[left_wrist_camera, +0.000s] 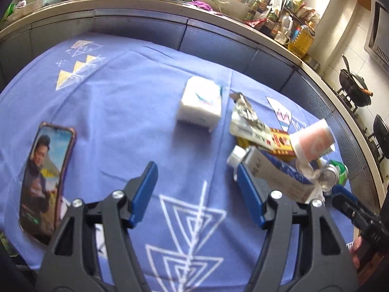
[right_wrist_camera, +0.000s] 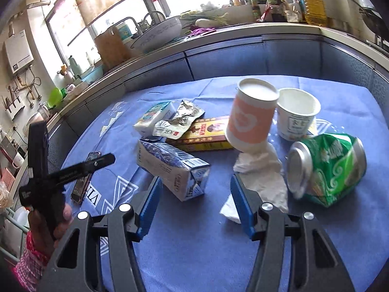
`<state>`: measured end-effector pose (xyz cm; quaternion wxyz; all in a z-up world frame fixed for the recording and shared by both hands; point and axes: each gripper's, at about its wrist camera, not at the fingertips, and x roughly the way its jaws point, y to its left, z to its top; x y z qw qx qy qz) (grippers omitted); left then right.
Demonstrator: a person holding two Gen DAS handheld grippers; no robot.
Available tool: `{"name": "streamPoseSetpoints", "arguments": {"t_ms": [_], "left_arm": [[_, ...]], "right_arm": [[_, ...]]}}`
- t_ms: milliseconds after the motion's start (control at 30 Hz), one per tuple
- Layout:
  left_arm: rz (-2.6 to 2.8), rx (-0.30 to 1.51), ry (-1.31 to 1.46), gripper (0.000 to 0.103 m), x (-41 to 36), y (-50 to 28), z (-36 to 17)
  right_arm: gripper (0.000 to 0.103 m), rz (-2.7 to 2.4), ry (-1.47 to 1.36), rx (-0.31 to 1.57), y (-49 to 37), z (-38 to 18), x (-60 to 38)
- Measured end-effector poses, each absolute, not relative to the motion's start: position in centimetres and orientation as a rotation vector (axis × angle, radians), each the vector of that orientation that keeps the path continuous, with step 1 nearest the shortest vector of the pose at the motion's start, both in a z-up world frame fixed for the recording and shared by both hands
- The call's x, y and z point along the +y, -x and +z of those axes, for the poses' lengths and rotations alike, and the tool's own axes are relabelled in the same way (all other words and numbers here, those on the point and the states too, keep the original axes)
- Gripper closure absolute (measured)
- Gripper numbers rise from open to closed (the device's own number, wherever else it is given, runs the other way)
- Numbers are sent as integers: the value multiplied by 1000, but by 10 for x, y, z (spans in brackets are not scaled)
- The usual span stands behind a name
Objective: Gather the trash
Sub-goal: 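Move both open tools back over the table, then grasp the white-and-blue tissue pack with the left tool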
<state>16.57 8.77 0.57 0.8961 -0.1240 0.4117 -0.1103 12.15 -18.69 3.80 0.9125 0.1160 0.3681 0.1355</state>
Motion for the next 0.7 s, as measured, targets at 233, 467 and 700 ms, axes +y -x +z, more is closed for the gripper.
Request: {"name": "streamPoseSetpoints", "arguments": {"t_ms": [233,467,700], "left_arm": [[-206,868,220,31,97,-232,14],[-283,934,140,25,65,-273,-2],[-309,930,78,21,46,-281,-11]], "right_arm": [[40,261,-74,732,-133,37,-151],[28,219,213,698,-133,23,-115],[27,221,257,714,-144,8,-108]]}}
